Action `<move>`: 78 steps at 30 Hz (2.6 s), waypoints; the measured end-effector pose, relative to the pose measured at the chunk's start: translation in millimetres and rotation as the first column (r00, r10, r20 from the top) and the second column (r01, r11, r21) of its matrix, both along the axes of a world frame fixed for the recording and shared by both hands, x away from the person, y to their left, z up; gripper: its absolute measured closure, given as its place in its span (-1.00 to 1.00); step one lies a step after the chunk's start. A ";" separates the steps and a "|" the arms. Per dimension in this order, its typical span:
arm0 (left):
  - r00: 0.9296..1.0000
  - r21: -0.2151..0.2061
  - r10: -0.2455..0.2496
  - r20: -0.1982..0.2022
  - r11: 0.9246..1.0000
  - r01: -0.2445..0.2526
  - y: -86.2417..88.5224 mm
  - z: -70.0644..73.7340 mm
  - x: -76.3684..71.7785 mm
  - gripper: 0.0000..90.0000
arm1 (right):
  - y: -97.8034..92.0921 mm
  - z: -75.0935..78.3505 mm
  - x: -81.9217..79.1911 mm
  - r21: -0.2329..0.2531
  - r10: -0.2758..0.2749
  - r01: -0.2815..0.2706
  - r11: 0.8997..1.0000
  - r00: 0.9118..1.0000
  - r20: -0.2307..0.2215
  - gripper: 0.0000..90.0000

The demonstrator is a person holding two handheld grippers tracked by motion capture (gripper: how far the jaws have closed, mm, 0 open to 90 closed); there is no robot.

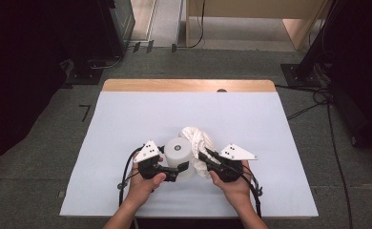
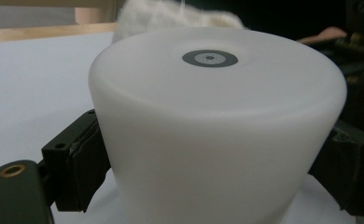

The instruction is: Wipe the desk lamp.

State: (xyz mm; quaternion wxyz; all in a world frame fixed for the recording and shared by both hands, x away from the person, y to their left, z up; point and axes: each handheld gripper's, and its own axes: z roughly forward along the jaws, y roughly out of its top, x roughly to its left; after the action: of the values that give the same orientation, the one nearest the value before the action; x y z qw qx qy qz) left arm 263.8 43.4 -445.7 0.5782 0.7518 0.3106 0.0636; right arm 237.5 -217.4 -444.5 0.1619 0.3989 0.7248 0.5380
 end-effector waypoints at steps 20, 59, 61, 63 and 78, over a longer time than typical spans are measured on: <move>0.969 0.176 0.160 0.189 0.965 -0.194 6.4 -23.2 8.7 -0.81 | -26.8 -2.1 9.4 0.001 -0.100 0.100 0.995 0.995 -0.014 0.66; 0.998 0.145 0.064 0.029 0.987 -0.068 -10.8 -20.5 1.4 -0.82 | -25.0 36.0 -9.9 0.107 -0.054 0.043 0.993 0.993 0.101 0.66; 0.999 0.159 0.038 0.029 0.986 -0.042 -16.5 -19.9 -0.9 -0.82 | -22.1 39.0 -12.1 0.121 -0.037 0.023 0.992 0.993 0.113 0.66; 1.000 0.154 0.010 0.029 0.988 -0.015 -20.6 -19.2 -3.7 -0.82 | -18.3 38.2 -12.6 0.115 -0.025 0.012 0.993 0.994 0.106 0.66; 1.000 0.013 0.012 0.012 1.000 -0.012 2.2 -1.9 2.8 -0.82 | 2.9 4.8 -2.3 0.021 0.032 -0.032 0.999 0.999 -0.011 0.66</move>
State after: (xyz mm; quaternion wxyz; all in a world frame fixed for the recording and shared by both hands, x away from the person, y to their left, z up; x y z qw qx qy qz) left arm 266.6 45.6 -447.6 0.5748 0.7533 0.3111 0.0737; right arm 235.2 -214.5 -439.7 0.1451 0.3920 0.7261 0.5459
